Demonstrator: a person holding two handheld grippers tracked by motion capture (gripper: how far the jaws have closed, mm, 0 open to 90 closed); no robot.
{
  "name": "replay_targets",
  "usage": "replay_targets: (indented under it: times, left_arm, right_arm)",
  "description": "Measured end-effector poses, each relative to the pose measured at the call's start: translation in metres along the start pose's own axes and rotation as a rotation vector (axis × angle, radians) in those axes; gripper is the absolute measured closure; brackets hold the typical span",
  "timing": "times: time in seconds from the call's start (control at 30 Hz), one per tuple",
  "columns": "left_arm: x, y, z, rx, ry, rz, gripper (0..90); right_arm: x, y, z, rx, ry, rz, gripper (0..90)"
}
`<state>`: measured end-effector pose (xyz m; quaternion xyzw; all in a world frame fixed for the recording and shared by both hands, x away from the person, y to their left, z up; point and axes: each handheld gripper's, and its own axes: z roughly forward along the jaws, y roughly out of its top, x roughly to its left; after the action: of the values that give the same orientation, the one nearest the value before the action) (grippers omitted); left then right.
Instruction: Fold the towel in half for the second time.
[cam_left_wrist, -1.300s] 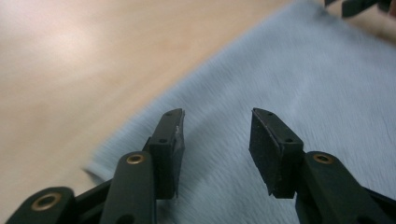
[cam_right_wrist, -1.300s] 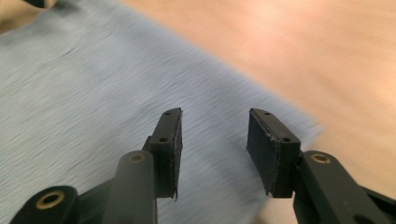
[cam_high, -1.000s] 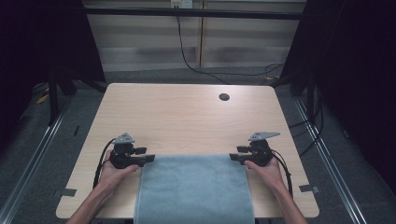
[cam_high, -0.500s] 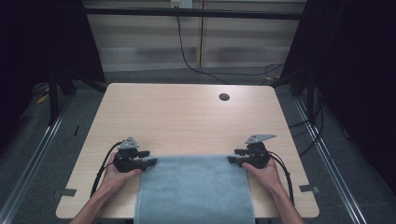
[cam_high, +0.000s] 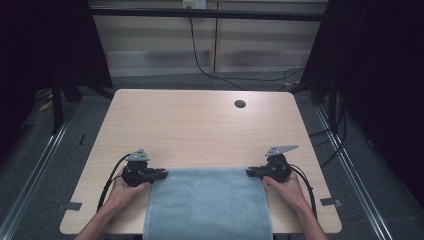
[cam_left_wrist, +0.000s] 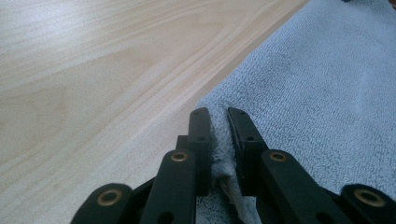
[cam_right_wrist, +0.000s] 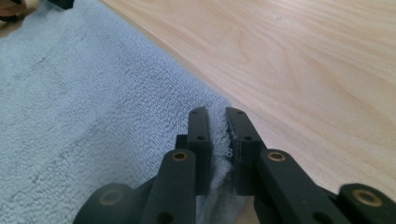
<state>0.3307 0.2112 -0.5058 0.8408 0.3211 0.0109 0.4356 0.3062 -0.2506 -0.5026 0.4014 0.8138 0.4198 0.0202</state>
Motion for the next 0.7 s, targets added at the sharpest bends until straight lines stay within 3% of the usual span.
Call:
replay_targets:
  times: [0.23, 0.3, 0.43, 0.7]
  left_arm:
    - [0.005, 0.016, -0.011, -0.088, 0.009, -0.021, 81.8]
    - [0.007, 0.022, -0.011, -0.087, 0.018, -0.02, 81.8]
    - [0.013, 0.04, -0.012, -0.141, 0.033, -0.033, 82.1]
    - [0.029, 0.08, -0.021, -0.198, 0.085, -0.035, 82.1]
  right_arm:
    - [0.003, 0.016, -0.016, -0.125, -0.004, -0.009, 83.8]
    - [0.003, 0.022, -0.019, -0.132, -0.01, -0.02, 84.0]
    - [-0.001, 0.034, -0.024, -0.155, -0.034, -0.025, 84.4]
    - [-0.008, 0.069, -0.04, -0.222, -0.069, -0.043, 84.8]
